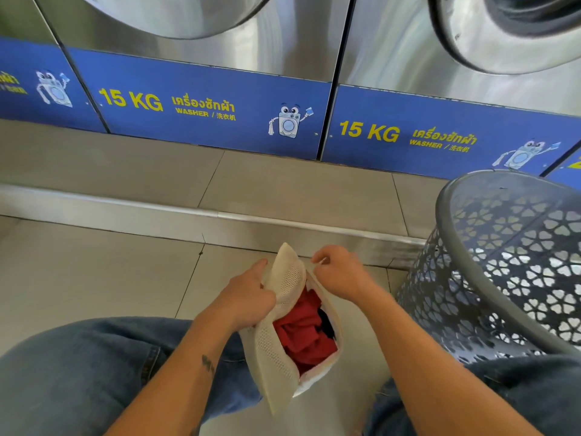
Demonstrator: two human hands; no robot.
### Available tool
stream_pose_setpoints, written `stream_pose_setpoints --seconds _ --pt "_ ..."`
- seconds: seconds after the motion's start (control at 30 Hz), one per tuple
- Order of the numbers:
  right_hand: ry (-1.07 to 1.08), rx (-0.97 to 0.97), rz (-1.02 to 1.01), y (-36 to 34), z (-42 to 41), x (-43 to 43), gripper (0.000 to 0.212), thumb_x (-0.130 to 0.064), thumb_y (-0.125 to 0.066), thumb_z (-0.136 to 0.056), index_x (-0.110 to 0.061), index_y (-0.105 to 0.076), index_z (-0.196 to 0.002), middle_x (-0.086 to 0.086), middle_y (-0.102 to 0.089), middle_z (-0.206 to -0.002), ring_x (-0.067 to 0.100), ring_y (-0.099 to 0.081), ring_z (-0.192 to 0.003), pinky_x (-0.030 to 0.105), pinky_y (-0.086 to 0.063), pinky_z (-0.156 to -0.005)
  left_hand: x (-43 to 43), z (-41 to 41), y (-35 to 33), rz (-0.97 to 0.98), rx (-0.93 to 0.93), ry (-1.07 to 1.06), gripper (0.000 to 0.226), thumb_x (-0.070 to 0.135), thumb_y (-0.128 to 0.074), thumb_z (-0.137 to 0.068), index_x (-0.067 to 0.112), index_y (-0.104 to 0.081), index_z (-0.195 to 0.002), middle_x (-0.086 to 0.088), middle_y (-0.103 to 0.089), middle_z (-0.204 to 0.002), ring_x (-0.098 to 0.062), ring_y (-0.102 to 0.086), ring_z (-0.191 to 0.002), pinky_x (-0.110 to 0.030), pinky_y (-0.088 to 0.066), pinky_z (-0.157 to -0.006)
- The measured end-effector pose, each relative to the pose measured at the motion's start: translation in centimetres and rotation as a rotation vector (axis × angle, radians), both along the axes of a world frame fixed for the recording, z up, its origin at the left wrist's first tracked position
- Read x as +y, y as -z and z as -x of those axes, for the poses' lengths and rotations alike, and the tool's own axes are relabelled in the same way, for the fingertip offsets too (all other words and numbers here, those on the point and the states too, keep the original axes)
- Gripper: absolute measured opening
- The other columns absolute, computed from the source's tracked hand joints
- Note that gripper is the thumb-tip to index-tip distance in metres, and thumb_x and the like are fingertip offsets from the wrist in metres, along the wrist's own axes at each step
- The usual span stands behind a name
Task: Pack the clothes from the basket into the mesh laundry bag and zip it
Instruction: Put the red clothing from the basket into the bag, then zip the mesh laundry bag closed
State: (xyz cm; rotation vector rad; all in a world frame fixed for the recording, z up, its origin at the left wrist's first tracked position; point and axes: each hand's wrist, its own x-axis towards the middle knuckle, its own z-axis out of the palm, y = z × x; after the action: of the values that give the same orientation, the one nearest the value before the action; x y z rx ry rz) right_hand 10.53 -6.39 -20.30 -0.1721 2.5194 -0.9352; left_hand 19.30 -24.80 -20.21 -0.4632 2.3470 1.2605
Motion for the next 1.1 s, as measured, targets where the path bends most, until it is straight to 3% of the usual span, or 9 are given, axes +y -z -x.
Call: stream_pose_setpoints --seconds 0.17,0.27,0.37,0.47,0.6,0.7,0.8,0.93,1.1 --pt "-0.035 -0.108 0.159 3.3 0.7 -0.5 0.054 0.001 -0.044 -0.096 -0.024 -0.057 -0.142 -0.003 -0.055 -0.129 0.013 -0.054 -0.117 0.008 -0.044 -0.077 0.3 0.1 0.9 0.09 0.058 0.009 0.056 0.03 -0.037 -0.098 0.033 -0.025 -0.153 -0.005 -0.055 -0.137 -0.019 -0.061 -0.105 -0.034 -0.053 -0.088" --pt "-0.043 -0.082 0.25 5.5 0.7 -1.0 0.041 -0.002 -0.046 -0.098 -0.027 -0.074 -0.116 -0.009 -0.071 -0.112 0.009 -0.065 -0.104 0.022 -0.053 -0.091 0.3 0.5 1.5 0.157 0.076 0.005 0.053 0.037 -0.034 -0.101 0.03 -0.027 -0.153 -0.005 -0.047 -0.148 -0.023 -0.055 -0.12 -0.037 -0.047 -0.098" --pt "0.048 -0.019 0.212 7.1 0.8 -0.5 0.019 -0.014 -0.059 -0.094 -0.023 -0.074 -0.088 -0.005 -0.074 -0.089 0.01 -0.067 -0.084 0.032 -0.055 -0.081 0.6 1.0 2.0 0.158 0.059 -0.026 0.055 0.048 -0.032 -0.1 0.03 -0.031 -0.152 -0.004 -0.045 -0.15 -0.026 -0.048 -0.131 -0.044 -0.039 -0.109" --pt "0.088 -0.024 0.257 7.5 0.0 0.2 0.014 -0.015 -0.063 -0.091 -0.017 -0.07 -0.08 0.003 -0.072 -0.081 0.012 -0.062 -0.074 0.035 -0.051 -0.07 1.2 1.5 2.2 0.18 0.147 -0.035 0.051 0.046 -0.039 -0.097 0.033 -0.04 -0.146 0.0 -0.055 -0.14 -0.023 -0.054 -0.123 -0.044 -0.044 -0.104" --pt "-0.034 0.103 0.26 6.4 -1.8 -0.2 0.014 -0.01 -0.057 -0.091 -0.016 -0.062 -0.08 0.005 -0.067 -0.078 0.018 -0.06 -0.072 0.034 -0.051 -0.07 2.1 2.6 1.2 0.014 0.368 -0.137 0.052 0.007 -0.051 -0.085 0.03 -0.058 -0.131 0.008 -0.054 -0.129 -0.011 -0.05 -0.117 -0.029 -0.041 -0.102" --pt "-0.097 0.214 0.213 5.1 -2.9 -0.5 0.024 -0.006 -0.053 -0.091 -0.025 -0.055 -0.076 -0.008 -0.061 -0.07 0.009 -0.055 -0.066 0.018 -0.043 -0.059 2.6 3.1 0.4 -0.144 0.343 -0.15 0.028 0.016 -0.05 -0.088 0.027 -0.074 -0.098 0.013 -0.067 -0.102 -0.006 -0.059 -0.097 -0.025 -0.043 -0.086" --pt "-0.06 0.255 0.166 4.4 -3.7 0.1 0.02 -0.005 -0.056 -0.089 -0.021 -0.06 -0.077 -0.007 -0.064 -0.073 0.008 -0.059 -0.068 0.022 -0.047 -0.059 2.8 2.9 1.0 -0.049 0.285 -0.127 0.024 0.02 -0.051 -0.089 0.023 -0.073 -0.08 0.01 -0.072 -0.088 -0.007 -0.064 -0.089 -0.019 -0.043 -0.071" --pt "-0.001 0.204 0.129 3.4 -4.2 0.5 0.016 -0.009 -0.063 -0.089 -0.019 -0.066 -0.077 -0.005 -0.069 -0.077 0.008 -0.064 -0.072 0.013 -0.047 -0.056 2.6 2.1 1.5 -0.004 0.238 -0.059 0.03 0.002 -0.052 -0.081 0.021 -0.074 -0.09 0.004 -0.071 -0.097 -0.011 -0.065 -0.09 -0.019 -0.049 -0.078" --pt "-0.019 0.164 0.131 2.1 -4.4 -0.1 0.02 -0.008 -0.076 -0.081 -0.022 -0.068 -0.07 -0.004 -0.071 -0.073 0.012 -0.068 -0.071 0.02 -0.052 -0.057 2.7 1.3 2.5 0.164 0.157 0.168 0.034 0.017 -0.056 -0.088 0.024 -0.07 -0.118 0.001 -0.064 -0.123 -0.018 -0.06 -0.113 -0.028 -0.048 -0.095"
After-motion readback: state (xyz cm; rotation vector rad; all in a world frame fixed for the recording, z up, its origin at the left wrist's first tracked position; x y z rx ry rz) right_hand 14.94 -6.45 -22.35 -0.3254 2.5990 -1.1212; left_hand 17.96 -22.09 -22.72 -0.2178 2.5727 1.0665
